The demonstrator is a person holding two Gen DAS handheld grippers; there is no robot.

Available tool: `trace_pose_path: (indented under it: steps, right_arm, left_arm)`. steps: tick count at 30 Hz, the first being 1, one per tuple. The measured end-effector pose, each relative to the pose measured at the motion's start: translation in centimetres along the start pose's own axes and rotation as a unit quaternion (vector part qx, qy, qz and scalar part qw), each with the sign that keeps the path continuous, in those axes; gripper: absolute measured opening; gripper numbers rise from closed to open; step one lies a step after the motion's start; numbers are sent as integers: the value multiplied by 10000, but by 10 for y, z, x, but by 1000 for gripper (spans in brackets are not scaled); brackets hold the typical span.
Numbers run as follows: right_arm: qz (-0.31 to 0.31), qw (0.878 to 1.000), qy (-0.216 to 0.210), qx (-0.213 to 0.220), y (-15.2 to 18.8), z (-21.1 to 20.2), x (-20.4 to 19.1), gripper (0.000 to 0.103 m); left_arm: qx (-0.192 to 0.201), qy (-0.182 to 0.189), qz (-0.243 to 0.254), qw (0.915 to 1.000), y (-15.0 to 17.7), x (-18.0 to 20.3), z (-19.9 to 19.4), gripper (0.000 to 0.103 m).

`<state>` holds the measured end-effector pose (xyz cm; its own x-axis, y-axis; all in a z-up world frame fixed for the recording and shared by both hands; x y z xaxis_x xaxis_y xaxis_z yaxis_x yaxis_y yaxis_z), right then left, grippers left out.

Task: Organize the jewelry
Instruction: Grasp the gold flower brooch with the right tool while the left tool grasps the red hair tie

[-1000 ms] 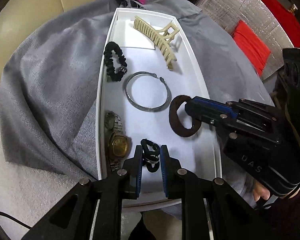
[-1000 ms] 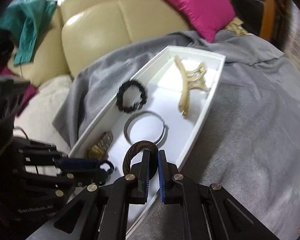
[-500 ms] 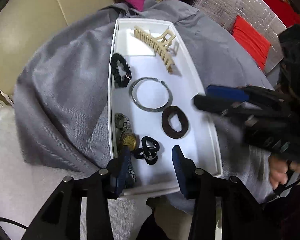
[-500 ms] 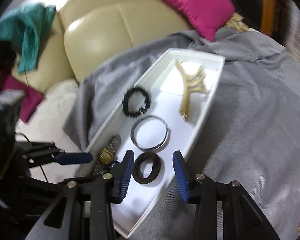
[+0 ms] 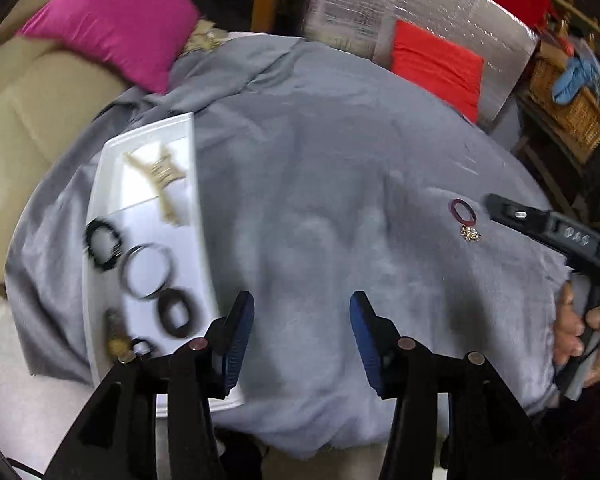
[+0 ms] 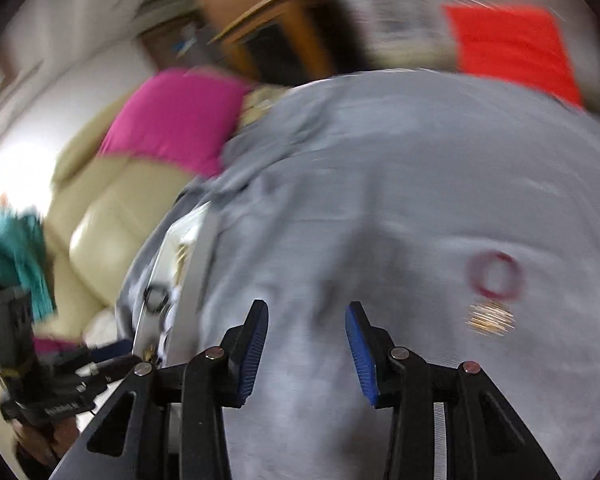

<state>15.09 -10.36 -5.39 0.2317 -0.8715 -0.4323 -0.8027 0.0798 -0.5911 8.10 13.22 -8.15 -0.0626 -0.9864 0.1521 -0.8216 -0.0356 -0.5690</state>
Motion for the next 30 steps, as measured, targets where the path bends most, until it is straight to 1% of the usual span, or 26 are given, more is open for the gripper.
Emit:
trace_pose_path:
  steps: [1,2,4,6,10,11,14,16,17,18,19,22,25,26,27,28,29,30]
  right_arm:
    - [267,9996,8,6,-2,-6,23,44]
    - [445,9990,8,3,-5,-10,39,43]
    - [814,9967,37,40,-7,-16,74,44]
    - [1156,9933,70,-38,-5,-14,103,44]
    - [1606,9867,-29,-230,0,3,130,45]
    - [1576,9871,4,-282,0,10,130,45]
    - [1170,9917,331,-411,2,26,123,45]
    - [954,9933,435,-478,2,40,118,45]
    - [830,9938,554,-492,4,43,119,51]
    - [647,9934,789,-529,4,48,117,58]
    - [547,9929,911,-543,6,50,122,60]
    - [157,9920,1185,-398,6,54,118,60]
    - [-125,9881,1494,-350,9,60,116,60]
    - [-294,9857,1626,-338,10,60,114,55]
    - [-462,9819,1804,-332,11,60,113,45]
    - [-569,9792,1920,-332,12,61,113,40]
    - [-681,9774,1977,-313,13,60,113,37]
    - [-701,9776,1964,-275,13,56,115,30]
  left_arm:
    - [42,-104,37,9999,-2,13,5,51]
    - [65,-117,64,9999,-4,19,8,51]
    - [77,-56,139,9999,-7,46,21,51]
    - [108,-48,237,9996,-10,65,31,51]
    - [261,-113,388,9988,-21,101,50,51]
    - [291,-132,380,9988,-22,105,52,51]
    - [324,-283,259,9987,-24,107,67,51]
    - [253,-532,223,9980,-25,106,78,51]
    - [229,-587,212,9978,-27,106,83,51]
    - [230,-635,199,9975,-29,105,86,51]
    - [249,-691,205,9971,-32,104,87,51]
    - [359,-857,252,9954,-37,100,87,51]
    - [361,-841,193,9956,-40,96,90,51]
    - [355,-838,158,9957,-41,95,91,51]
    - [348,-849,143,9957,-43,94,93,51]
    - [351,-869,145,9955,-45,94,95,51]
    - [359,-876,144,9954,-46,94,96,51]
    - [383,-871,145,9954,-49,96,98,51]
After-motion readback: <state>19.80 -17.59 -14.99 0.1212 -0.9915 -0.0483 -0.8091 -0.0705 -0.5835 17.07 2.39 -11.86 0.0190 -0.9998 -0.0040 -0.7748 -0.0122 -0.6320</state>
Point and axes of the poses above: each gripper's, at about its wrist camera, not at the fingertips, and z roughly the way its jaws point, x to its right, y to its underside, the point moved 7 cm from there along z, roughly the way its jaws point
